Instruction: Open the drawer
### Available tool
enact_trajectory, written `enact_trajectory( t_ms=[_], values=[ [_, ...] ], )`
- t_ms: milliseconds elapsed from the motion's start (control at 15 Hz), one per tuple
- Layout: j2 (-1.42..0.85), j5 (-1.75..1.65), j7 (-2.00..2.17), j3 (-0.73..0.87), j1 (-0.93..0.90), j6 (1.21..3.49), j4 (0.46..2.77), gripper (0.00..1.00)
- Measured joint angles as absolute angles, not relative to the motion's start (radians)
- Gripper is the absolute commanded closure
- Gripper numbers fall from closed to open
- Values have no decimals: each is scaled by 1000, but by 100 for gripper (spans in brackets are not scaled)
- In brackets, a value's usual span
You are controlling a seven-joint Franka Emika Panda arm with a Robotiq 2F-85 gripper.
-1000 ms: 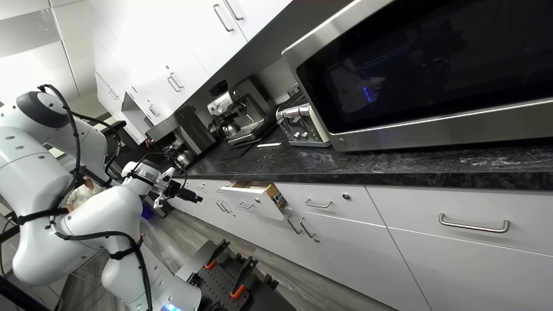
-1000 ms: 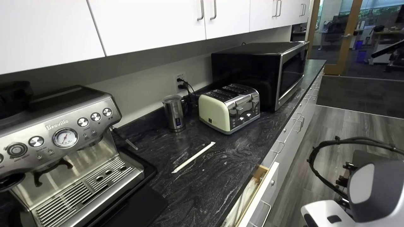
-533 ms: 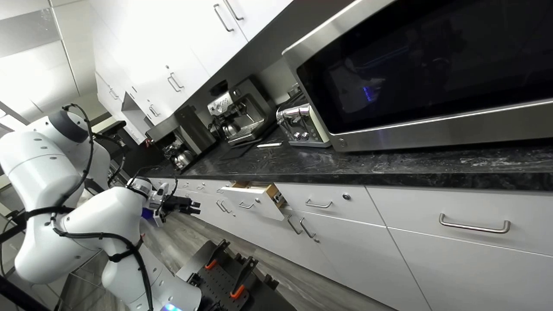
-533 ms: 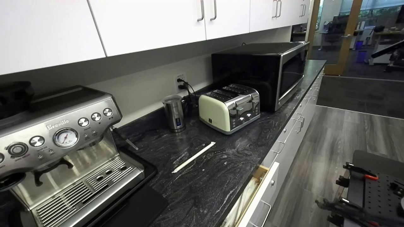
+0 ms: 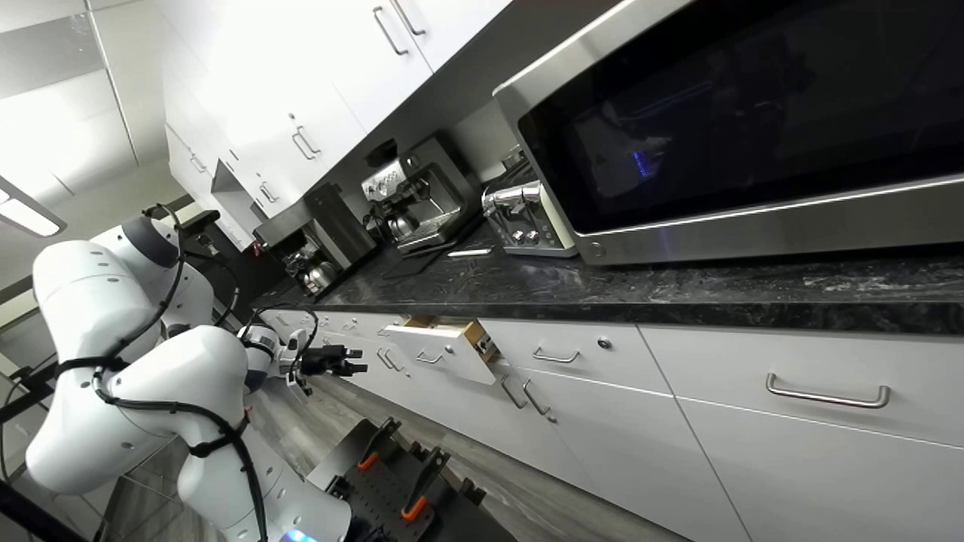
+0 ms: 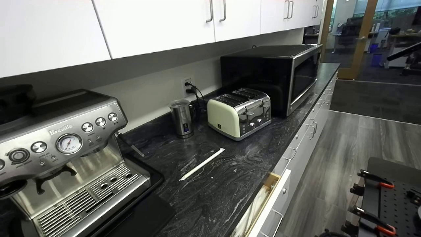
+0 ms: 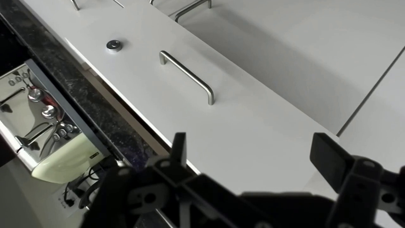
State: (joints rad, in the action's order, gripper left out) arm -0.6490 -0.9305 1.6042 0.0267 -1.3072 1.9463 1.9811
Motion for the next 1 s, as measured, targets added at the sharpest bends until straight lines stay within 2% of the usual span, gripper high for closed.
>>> enact_trajectory(
  t_ms=[400, 1000],
  values=[
    [-789, -934, 1522, -48, -1287, 1651, 1866, 0],
    [-1063, -1057, 1378, -53, -1291, 1266, 1623, 0]
  ],
)
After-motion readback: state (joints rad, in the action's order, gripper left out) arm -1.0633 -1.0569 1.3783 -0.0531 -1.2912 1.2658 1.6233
